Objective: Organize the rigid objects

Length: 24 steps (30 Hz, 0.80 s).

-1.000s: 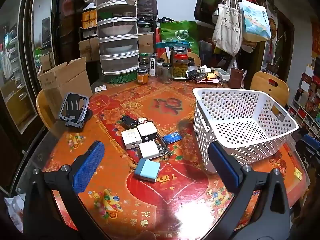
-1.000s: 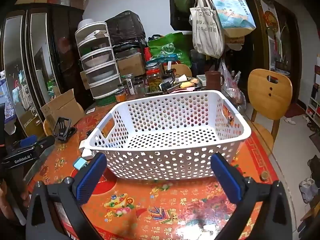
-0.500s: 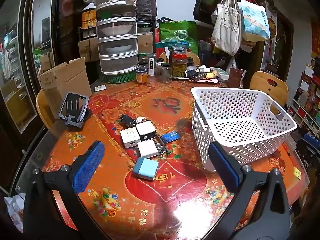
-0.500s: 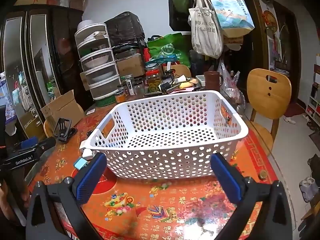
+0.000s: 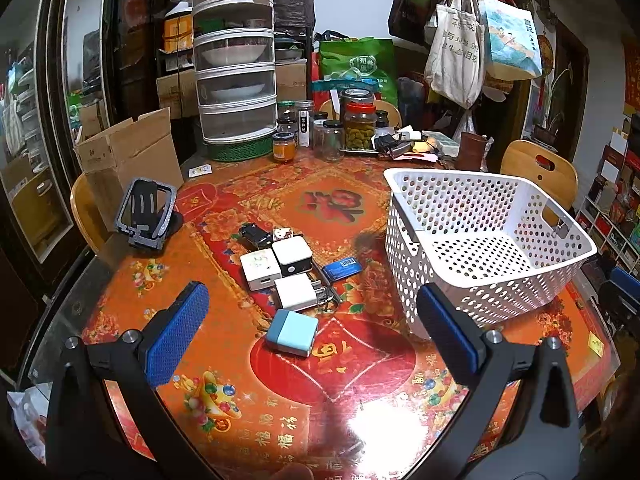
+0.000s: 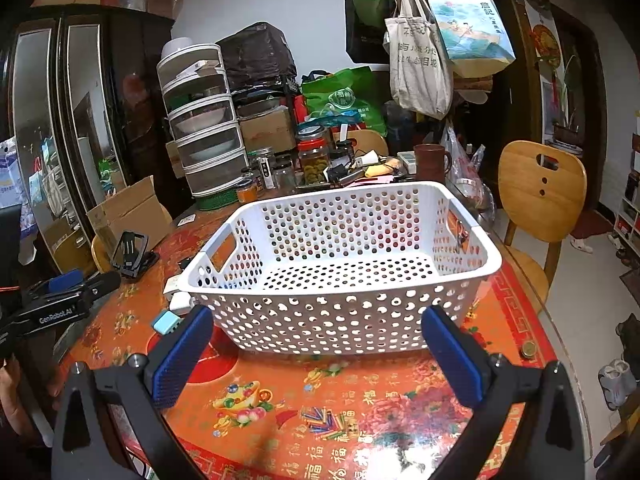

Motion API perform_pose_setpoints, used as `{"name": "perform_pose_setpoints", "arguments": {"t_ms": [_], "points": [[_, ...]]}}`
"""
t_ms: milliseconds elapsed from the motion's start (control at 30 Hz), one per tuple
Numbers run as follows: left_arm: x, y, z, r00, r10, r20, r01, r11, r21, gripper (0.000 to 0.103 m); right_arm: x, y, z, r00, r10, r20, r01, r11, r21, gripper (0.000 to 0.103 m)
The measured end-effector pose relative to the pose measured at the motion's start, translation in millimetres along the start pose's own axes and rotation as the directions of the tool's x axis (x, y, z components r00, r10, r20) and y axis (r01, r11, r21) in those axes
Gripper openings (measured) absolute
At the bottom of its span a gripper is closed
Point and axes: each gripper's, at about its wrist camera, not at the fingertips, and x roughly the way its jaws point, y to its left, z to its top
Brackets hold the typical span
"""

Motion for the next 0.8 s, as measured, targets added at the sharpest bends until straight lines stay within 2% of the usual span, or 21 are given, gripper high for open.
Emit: {"name": "perform_pose_setpoints", "arguments": {"t_ms": [400,600,800], "points": [[-1.5,5.1,-0.6,1.000,0.006,0.000,-0.006,1.000,-0.009,0.102,2.5,7.2,-3.8,1.000,0.025,-0.003,-0.026,1.000,-0.016,0.103],[2.0,3.9,-1.3,1.000,0.003,-0.007,-0.004,1.000,-0.005,0.102,0.2,10.4,-6.5,0.991,0.128,-0.026,-0.128,0.992,-0.016,0.103],[5.0,4.9,-2.0,1.000,0.004,-0.011,-0.004,1.000,-0.007,0.102,1.0,15.7,-8.2,0.986,0.163,-0.043,-0.164,0.986,-0.024,0.103]]}}
